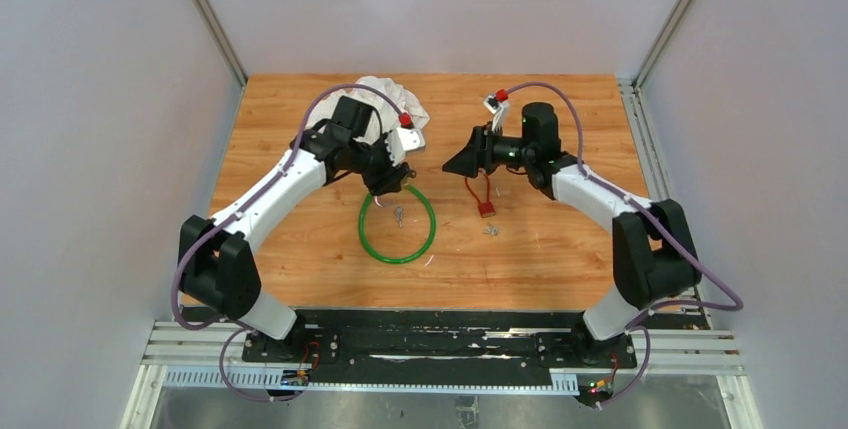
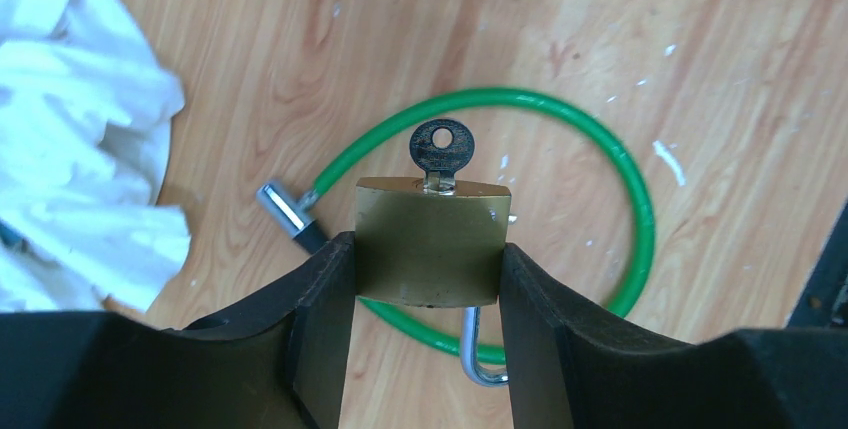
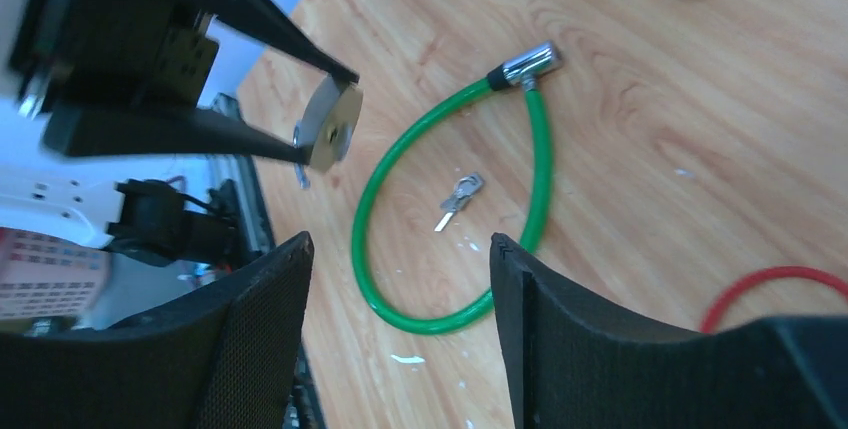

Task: Lock with the key
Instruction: Pick up the lock from the center of the board.

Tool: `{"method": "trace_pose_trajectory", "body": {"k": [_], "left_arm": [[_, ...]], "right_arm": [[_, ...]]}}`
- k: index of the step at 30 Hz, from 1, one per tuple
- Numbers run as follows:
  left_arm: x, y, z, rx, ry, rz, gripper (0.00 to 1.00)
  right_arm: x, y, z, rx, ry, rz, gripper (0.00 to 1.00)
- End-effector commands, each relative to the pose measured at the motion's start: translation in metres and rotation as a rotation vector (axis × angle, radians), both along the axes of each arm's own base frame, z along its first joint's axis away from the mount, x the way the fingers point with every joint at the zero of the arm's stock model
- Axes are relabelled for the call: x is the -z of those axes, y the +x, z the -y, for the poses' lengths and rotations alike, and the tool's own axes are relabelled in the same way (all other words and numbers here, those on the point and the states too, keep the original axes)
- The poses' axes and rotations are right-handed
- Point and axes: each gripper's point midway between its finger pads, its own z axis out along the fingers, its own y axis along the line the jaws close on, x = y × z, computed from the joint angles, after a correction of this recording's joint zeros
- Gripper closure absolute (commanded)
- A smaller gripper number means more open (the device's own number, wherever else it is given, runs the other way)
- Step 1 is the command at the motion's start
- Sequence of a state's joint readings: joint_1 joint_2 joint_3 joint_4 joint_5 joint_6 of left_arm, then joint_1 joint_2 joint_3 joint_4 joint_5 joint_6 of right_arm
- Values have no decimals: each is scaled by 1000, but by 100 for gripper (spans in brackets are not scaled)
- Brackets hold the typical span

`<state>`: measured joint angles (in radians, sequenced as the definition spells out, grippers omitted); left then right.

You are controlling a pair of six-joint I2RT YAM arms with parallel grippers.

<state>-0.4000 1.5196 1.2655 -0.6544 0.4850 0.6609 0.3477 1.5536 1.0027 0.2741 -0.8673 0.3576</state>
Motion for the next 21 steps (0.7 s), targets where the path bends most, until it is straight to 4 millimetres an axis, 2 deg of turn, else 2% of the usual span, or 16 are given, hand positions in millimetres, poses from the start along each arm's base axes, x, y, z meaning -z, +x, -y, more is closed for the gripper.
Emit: {"method": "trace_pose_trajectory", "body": {"k": [1,9,12,21], "left_arm": [[-26,-13,25,37,-46,56,100],[-35,-26,52,99,-37,124,100],[-35,-27,56,107,-22,145,100],[-40,-32,61,128,5,215,100]], "right_arm": [[-16,-5,-30,-76,144,-142,37],[-18,-21,-52,-187,212,-225,38],[-16,-30,-61,-216,210,-234,38],[-3,-52,-78,-302,193,-270,48]]}}
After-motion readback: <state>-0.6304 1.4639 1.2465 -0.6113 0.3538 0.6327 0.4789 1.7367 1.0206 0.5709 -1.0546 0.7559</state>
